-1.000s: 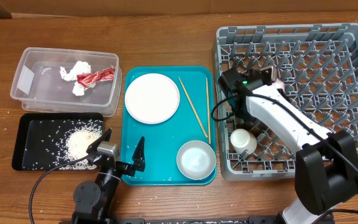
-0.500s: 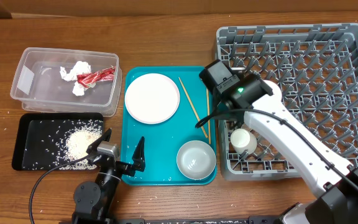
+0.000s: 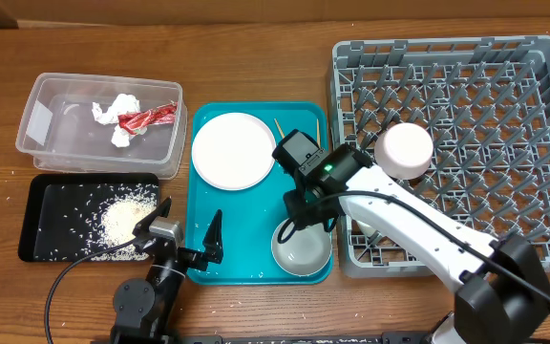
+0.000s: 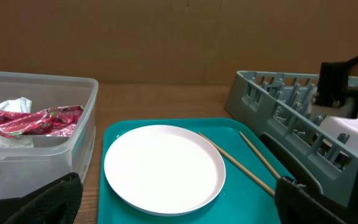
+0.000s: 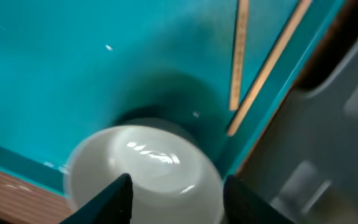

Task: Sort waste into correct bins and load items into the dishwasher
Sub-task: 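Move the right gripper to the white bowl and grasp its rim, then carry the white bowl into the dish rack with the right gripper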

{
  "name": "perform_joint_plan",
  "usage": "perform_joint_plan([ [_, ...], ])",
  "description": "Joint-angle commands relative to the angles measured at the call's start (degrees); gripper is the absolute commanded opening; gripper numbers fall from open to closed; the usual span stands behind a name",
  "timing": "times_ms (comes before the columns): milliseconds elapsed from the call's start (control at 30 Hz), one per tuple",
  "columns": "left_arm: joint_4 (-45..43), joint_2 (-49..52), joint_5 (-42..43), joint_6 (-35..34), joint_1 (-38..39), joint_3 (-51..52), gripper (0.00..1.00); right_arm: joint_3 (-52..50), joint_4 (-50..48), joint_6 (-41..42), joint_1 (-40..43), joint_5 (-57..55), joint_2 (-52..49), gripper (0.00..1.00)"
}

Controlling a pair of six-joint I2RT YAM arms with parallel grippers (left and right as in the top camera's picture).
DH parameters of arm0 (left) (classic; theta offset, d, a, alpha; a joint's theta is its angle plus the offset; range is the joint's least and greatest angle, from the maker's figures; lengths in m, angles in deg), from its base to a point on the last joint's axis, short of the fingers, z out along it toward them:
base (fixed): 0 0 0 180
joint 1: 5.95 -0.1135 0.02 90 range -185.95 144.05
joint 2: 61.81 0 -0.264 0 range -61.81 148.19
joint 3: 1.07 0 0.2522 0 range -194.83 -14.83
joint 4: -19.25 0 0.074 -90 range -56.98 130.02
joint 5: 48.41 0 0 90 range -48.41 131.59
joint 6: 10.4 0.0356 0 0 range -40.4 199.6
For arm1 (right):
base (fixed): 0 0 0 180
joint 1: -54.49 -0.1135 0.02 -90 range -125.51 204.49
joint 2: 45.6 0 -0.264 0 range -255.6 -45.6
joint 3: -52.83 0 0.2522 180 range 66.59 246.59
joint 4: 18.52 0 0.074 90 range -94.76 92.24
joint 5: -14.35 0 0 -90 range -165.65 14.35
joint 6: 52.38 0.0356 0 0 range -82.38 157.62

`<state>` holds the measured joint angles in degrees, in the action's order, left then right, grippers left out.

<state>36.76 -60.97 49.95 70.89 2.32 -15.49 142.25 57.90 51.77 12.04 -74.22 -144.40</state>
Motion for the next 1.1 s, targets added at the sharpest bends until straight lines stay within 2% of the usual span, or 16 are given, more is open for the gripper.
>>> perform_joint_plan([
  [0,-0.15,-0.59,0.09,1.03,0.55,0.39,1.0,-1.29,-0.96,-16.48,0.63,-3.3,-0.59,0.47],
  [167,-0.15,-0.59,0.09,1.03,0.55,0.39,1.0,-5.38,-4.28,-24.94,0.68,-2.84,-2.51,0.41],
  [367,-0.15,-0.59,0.09,1.01,0.55,0.39,1.0,-7.02,-8.24,-25.14,0.7,-3.96,-4.85,0.39],
  [467,-0.15,-0.59,0.09,1.01,0.55,0.39,1.0,-6.91,-9.9,-25.11,0.68,-3.21,-4.83,0.22],
  [533,-0.15,-0.59,0.09,1.01,0.55,0.39,1.0,-6.84,-9.57,-24.96,0.68,-2.84,-4.81,0.15],
  [567,-0.15,-0.59,0.07,1.01,0.55,0.39,1.0,-6.29,-8.68,-24.72,0.68,-2.84,-4.81,0.07],
  [667,-0.15,-0.59,0.09,1.03,0.55,0.39,1.0,-3.56,-5.95,-23.37,0.68,-2.91,-4.72,0.04],
  [733,-0.15,-0.59,0.09,1.03,0.55,0.39,1.0,-0.76,-4.63,-21.09,0.72,-3.06,-4.48,0.04],
  [900,-0.15,-0.59,0.09,1.01,0.55,0.39,1.0,7.96,-3.76,-9.05,1.07,-8.59,-2.43,0.04],
  [1000,-0.15,-0.59,0.07,1.01,0.55,0.39,1.0,11.96,-1.53,1.81,1.07,-20.59,-0.94,0.04],
  [1067,-0.15,-0.59,0.09,1.01,0.55,0.39,1.0,14.16,1.4,10.93,1.4,-33.07,0.28,0.04],
])
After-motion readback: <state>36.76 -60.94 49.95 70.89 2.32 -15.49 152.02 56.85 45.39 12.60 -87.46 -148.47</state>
